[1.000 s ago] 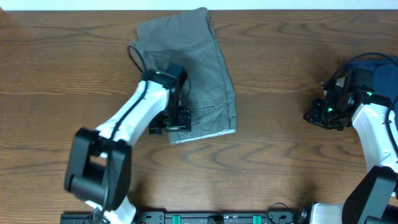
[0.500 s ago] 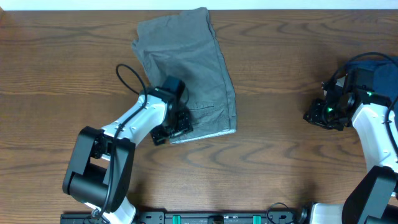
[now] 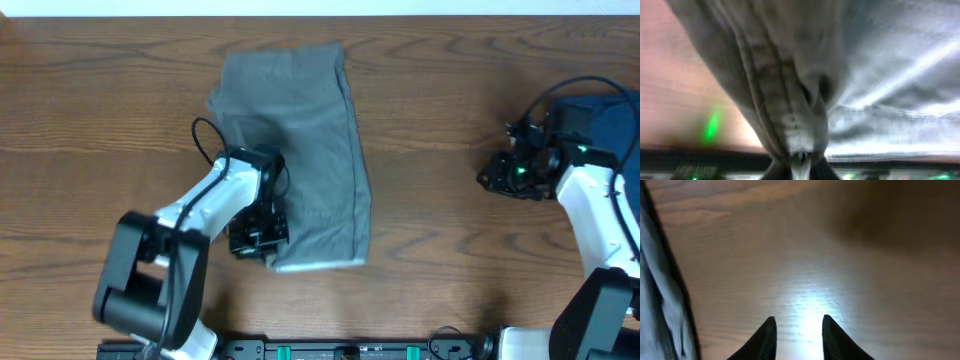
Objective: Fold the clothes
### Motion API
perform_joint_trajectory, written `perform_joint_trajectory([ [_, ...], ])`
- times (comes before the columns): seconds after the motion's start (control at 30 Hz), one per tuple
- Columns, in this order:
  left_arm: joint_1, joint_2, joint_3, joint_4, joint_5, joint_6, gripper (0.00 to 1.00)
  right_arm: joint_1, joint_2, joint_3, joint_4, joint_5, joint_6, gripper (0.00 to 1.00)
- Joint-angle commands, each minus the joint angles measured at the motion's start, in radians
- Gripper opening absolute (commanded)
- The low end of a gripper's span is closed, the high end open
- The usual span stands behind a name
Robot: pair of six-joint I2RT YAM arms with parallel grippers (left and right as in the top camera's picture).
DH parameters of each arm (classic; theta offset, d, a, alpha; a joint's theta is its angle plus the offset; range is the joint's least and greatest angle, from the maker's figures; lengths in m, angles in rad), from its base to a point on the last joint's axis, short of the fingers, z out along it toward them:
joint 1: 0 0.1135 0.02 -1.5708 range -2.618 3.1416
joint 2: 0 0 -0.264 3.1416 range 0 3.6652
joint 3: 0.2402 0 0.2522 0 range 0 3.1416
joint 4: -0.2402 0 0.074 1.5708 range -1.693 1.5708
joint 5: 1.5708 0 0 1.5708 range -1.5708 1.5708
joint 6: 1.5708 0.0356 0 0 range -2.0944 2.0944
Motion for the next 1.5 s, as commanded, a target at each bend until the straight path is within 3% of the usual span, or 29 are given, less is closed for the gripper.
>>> perform_joint_trajectory([
  [0.0,-0.014,-0.089,0.011,-0.095,0.015,0.115,0.06,0.075,-0.004,0.006,0.034,-0.039,-0.011,0.31],
  [0.1,-0.015,-0.143,0.011,-0.167,0.012,0.114,0.06,0.152,0.004,0.006,0.096,-0.047,-0.001,0.39],
  [0.2,-0.015,-0.184,0.011,-0.215,0.012,0.114,0.06,0.228,0.032,0.006,0.189,-0.071,0.043,0.54],
  [0.4,-0.015,-0.213,0.011,-0.267,0.010,0.121,0.06,0.365,0.169,0.006,0.456,-0.126,0.169,0.76],
  [0.47,-0.015,-0.213,0.010,-0.265,0.000,0.122,0.06,0.409,0.238,0.006,0.580,-0.133,0.234,0.79],
  [0.67,-0.015,-0.213,0.010,-0.248,0.000,0.117,0.06,0.499,0.434,0.006,0.992,-0.154,0.435,0.82],
  [0.83,-0.015,-0.213,0.010,-0.240,0.000,0.117,0.06,0.513,0.541,0.019,1.255,-0.148,0.609,0.77],
  [1.2,-0.015,-0.213,0.010,-0.230,0.000,0.114,0.06,0.525,0.720,0.237,1.253,-0.209,0.715,0.77],
  [1.3,-0.015,-0.213,0.010,-0.224,0.001,0.114,0.06,0.526,0.744,0.282,1.246,-0.254,0.716,0.70],
  [1.4,-0.015,-0.213,0.010,-0.224,0.000,0.114,0.06,0.523,0.744,0.295,1.230,-0.240,0.716,0.24],
  [1.47,-0.015,-0.213,0.010,-0.224,0.000,0.114,0.06,0.518,0.744,0.296,1.229,-0.240,0.720,0.05],
])
